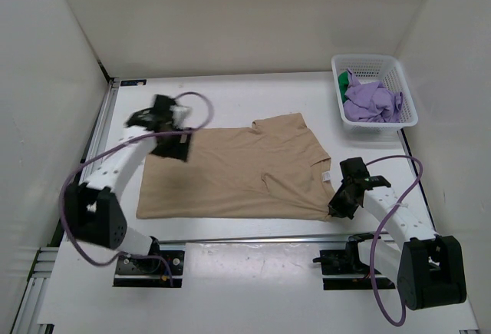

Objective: Fold and stack the t-shirts
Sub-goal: Fold the flattened tshirt in 1/3 of the way

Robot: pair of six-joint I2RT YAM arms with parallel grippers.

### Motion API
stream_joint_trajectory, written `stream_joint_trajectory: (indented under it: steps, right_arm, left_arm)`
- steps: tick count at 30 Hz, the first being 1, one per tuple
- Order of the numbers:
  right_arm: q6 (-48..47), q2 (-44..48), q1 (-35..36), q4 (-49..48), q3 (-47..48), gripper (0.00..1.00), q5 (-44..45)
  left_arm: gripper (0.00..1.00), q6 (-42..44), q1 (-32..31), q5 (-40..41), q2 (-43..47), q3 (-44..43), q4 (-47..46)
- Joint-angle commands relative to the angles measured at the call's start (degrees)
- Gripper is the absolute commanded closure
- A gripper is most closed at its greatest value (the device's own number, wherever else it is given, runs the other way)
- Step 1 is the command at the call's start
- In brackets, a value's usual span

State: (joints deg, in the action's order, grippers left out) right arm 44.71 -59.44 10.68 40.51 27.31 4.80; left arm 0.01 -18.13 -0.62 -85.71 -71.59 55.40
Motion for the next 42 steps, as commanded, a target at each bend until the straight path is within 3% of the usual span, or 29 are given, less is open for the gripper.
stream_joint_trajectory:
  steps: [1, 4, 8, 12, 17, 22, 23, 25, 26, 28, 29, 35, 40, 42]
  right_arm:
    - [-1.03, 0.2, -0.57, 1.24, 0.38, 0.96, 2.59]
    - [-1.03, 0.2, -0.57, 0.63, 0.9, 0.96, 1.97]
    - [-1.03, 0.2, -0.57, 0.09, 0.9, 0.96, 1.45]
    - [-1.55, -0.33, -0.57, -0.43, 0.9, 0.96, 1.44]
    - [-2.08, -0.85, -0.57, -0.43, 0.9, 0.96, 1.44]
    - [-2.08, -1.38, -0.57, -0.43, 0.9, 0.96, 1.44]
    - [-2.08, -1.38, -0.57, -0.43, 0.9, 0.96, 1.44]
    - [-2.08, -1.38, -0.57, -0.43, 0.9, 0.96, 1.44]
    - [-2.08, -1.38, -0.57, -0.43, 0.9, 0.96, 1.44]
    - [-1.56, -1.38, -0.57, 1.14, 1.51, 1.0, 1.44]
    - [-1.55, -1.38, -0.57, 1.84, 2.04, 1.0, 1.44]
    - [2.65, 4.94, -0.57, 9.57, 4.07, 1.0, 3.38]
    - [7.14, 11.88, -0.04, 15.2, 4.6, 1.0, 5.21]
    - [7.15, 13.3, -0.04, 15.82, 3.72, 0.99, 5.92]
  left_arm:
    - [0.19, -0.01, 13.26, 6.86, 9.56, 12.85, 4.19]
    - [0.15, -0.01, 28.62, 6.86, 16.34, 25.32, 3.67]
    - [0.12, -0.01, 36.22, 5.55, 18.12, 31.33, 0.25]
    - [0.12, -0.01, 36.24, -0.25, 16.63, 32.48, -1.6]
    - [0.12, -0.01, 36.24, 0.36, 12.86, 34.06, -7.58]
    - [0.25, -0.01, 32.12, 1.41, 7.76, 35.38, -10.22]
    - [0.37, -0.01, 31.58, 1.41, 7.75, 35.38, -10.22]
    - [0.51, -0.01, 30.88, 1.41, 7.75, 35.38, -10.74]
    - [0.67, -0.01, 30.87, 0.89, 7.75, 35.9, -10.75]
    - [0.86, -0.01, 30.87, 2.11, 8.45, 36.44, -10.75]
    - [0.9, -0.01, 31.48, 2.9, 8.98, 36.96, -10.75]
    - [0.9, -0.01, 37.2, 10.19, 17.31, 35.29, -5.22]
    - [0.9, -0.01, 37.2, 10.91, 21.82, 33.8, 0.84]
    - [0.82, -0.01, 37.2, 10.91, 22.43, 34.67, 0.85]
